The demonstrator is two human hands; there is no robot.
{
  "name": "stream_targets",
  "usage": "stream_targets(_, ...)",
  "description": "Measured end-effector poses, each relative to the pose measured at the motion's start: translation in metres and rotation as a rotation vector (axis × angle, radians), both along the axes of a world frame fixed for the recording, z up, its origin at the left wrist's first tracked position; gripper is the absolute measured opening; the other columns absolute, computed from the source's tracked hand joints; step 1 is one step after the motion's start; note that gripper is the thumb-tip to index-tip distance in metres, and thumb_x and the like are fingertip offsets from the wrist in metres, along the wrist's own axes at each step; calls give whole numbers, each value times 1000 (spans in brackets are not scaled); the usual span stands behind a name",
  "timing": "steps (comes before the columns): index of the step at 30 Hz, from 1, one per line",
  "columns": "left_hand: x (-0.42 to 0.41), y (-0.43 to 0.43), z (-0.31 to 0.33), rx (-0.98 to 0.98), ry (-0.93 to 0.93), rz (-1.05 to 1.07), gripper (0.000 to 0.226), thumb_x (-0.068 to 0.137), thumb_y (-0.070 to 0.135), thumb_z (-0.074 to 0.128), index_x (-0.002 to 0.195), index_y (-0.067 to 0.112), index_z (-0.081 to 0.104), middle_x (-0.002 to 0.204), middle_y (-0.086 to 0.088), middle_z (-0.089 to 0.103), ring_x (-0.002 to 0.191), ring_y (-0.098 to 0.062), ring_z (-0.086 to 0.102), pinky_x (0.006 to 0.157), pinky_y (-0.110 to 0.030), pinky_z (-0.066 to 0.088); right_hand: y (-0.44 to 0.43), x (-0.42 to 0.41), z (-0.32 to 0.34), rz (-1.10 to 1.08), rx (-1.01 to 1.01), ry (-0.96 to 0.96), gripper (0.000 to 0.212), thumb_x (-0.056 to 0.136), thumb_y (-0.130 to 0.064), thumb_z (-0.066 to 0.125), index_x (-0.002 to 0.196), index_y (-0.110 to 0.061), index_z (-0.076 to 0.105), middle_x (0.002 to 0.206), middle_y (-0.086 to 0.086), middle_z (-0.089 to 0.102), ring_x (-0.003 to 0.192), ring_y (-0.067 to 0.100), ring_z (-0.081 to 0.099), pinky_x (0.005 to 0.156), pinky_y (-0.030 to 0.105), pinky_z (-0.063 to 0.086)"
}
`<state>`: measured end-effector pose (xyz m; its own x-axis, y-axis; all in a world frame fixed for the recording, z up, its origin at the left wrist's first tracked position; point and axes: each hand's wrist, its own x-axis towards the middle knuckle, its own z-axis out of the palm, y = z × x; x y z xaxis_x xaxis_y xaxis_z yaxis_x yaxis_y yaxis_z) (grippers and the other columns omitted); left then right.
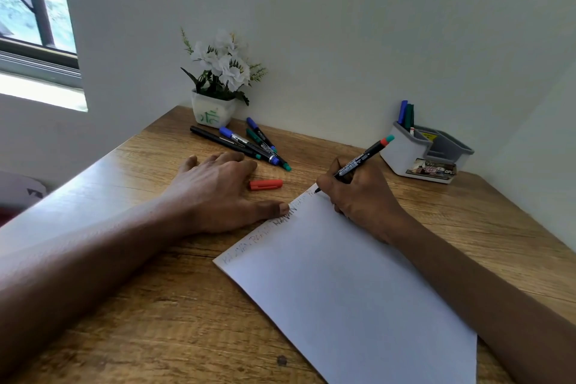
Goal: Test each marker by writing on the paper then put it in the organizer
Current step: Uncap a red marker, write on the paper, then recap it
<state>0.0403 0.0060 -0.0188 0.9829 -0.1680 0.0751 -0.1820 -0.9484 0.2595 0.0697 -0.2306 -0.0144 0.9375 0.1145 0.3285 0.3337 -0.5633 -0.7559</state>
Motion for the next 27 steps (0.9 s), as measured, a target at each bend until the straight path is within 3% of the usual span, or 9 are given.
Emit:
stream_targets(8, -1, 0, 0, -2, 2, -2, 119, 57, 103, 28, 155, 36, 32, 166, 6, 26, 150, -20, 28, 121, -54, 13, -2, 0, 0, 2, 83, 32, 22, 85, -14, 70, 74, 1, 57, 48, -1, 57, 39, 10, 51, 40, 20, 41)
stream_targets(20, -2, -1, 2, 1, 14, 7, 121, 55, 103, 26, 156, 36, 29, 167, 6, 23, 151, -19, 25, 122, -53, 13, 0, 1, 0, -44, 79, 32, 23, 83, -18, 72, 66, -13, 57, 48, -2, 59, 41, 12, 54, 41, 22, 42)
stream_targets(27, -2, -1, 2, 10, 23, 11, 119, 56, 102, 27, 156, 36, 30, 167, 6, 23, 151, -19, 25, 122, -53, 13, 0, 3, -4, -105, 74, 5, 22, 82, -20, 74, 69, -8, 61, 47, -1, 60, 39, 11, 56, 42, 24, 43)
